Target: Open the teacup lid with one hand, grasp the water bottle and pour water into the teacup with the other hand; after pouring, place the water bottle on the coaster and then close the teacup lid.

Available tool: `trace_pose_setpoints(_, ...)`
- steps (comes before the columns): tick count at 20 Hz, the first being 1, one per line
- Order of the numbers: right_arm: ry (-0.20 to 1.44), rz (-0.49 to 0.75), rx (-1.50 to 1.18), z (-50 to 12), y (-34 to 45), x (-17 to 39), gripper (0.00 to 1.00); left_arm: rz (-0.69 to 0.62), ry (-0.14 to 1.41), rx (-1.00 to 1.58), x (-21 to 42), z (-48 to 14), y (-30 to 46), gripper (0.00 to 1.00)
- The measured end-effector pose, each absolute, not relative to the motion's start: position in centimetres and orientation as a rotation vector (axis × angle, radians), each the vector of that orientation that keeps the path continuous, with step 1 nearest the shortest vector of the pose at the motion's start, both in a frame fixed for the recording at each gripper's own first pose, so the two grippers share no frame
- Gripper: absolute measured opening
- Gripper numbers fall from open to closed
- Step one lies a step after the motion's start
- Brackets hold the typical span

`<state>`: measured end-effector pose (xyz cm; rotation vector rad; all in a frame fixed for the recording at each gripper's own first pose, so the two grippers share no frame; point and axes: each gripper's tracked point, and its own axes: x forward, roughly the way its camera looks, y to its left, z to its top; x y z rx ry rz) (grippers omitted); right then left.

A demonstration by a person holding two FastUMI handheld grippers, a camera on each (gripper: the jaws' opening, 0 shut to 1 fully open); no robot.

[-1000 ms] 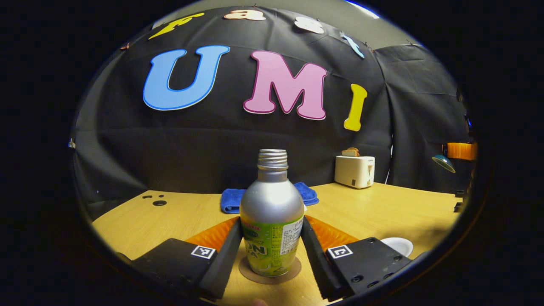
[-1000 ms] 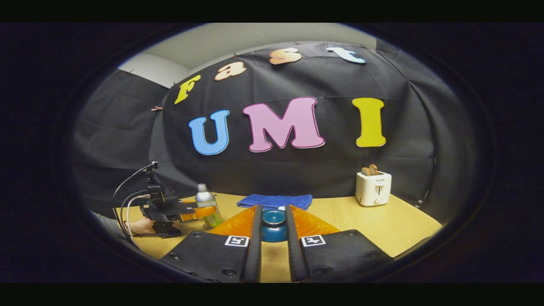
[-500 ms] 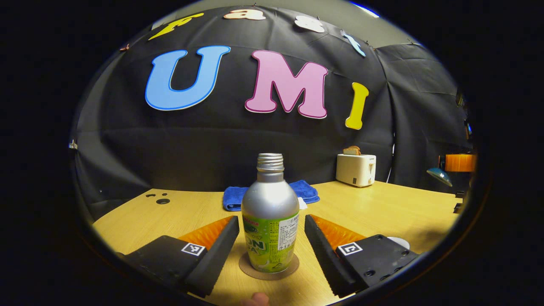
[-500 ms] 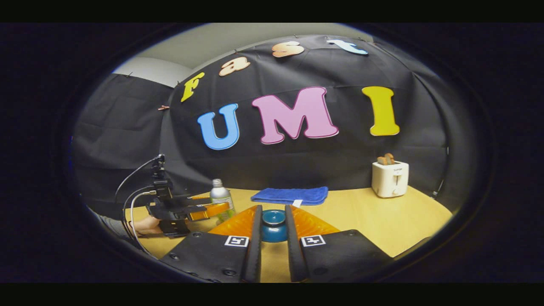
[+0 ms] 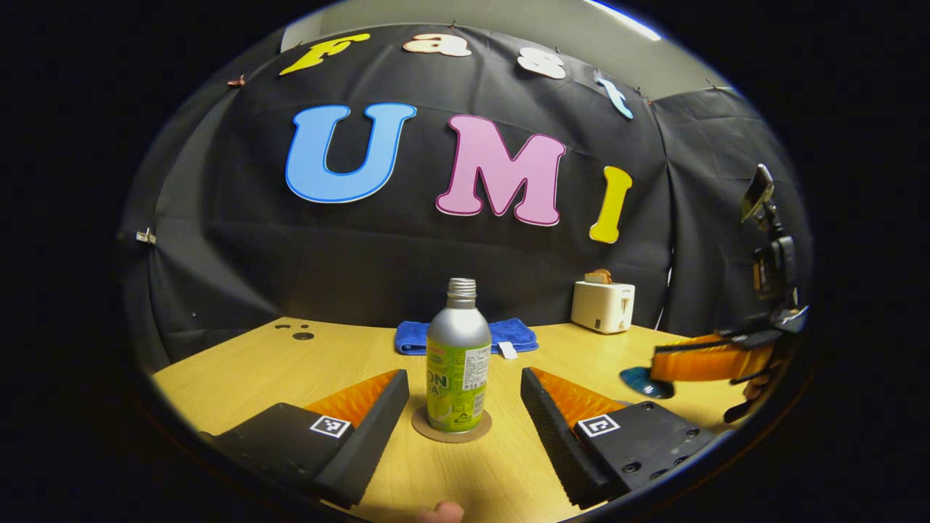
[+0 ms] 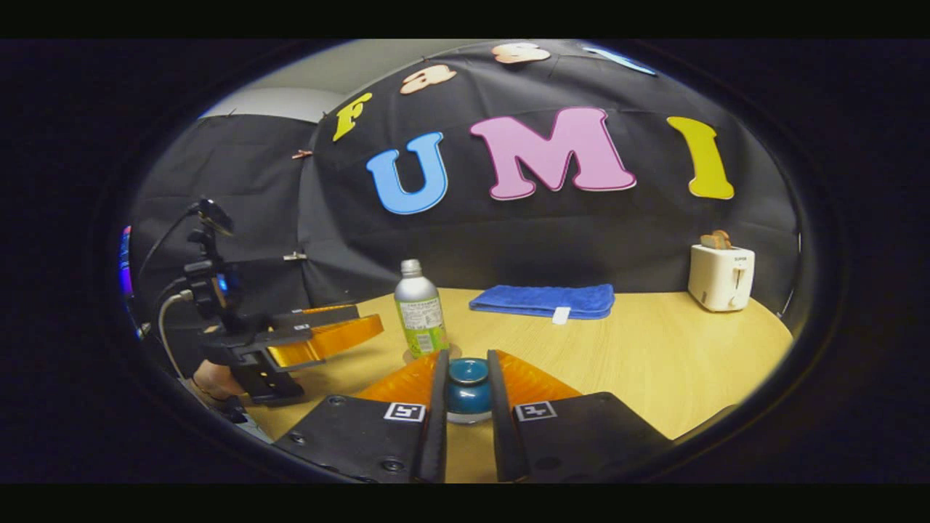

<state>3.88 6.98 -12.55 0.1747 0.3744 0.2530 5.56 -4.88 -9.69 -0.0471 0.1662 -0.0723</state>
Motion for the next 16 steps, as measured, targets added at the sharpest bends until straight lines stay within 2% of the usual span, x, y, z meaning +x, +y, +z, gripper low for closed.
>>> trace_pose_setpoints(6,0.452,0.251,0.114,-15.9,8.0,4.2,0.30,-0.040,0.139,-0.062,4.1,-9.5,-3.4,0.98)
trace_pose_setpoints(7,0.458,0.247,0.103,-16.3,7.9,4.2,0.25,-0.047,0.146,-0.070,4.1,-9.6,-3.5,0.98)
trace_pose_setpoints(8,0.458,0.243,0.098,-16.4,7.9,4.3,0.30,-0.056,0.156,-0.068,4.1,-9.9,-3.6,0.98)
trace_pose_setpoints(12,0.456,0.236,0.107,-16.6,8.0,4.5,0.30,-0.054,0.136,-0.061,4.0,-9.2,-3.4,0.97)
trace_pose_setpoints(13,0.457,0.240,0.107,-16.7,8.1,4.6,0.25,-0.056,0.134,-0.062,4.0,-9.1,-3.4,0.96)
trace_pose_setpoints(14,0.460,0.243,0.103,-16.8,8.3,4.5,0.30,-0.058,0.134,-0.060,4.0,-9.1,-3.5,0.96)
trace_pose_setpoints(16,0.466,0.247,0.088,-17.1,8.4,4.5,0.30,-0.066,0.132,-0.060,3.9,-9.0,-3.8,0.96)
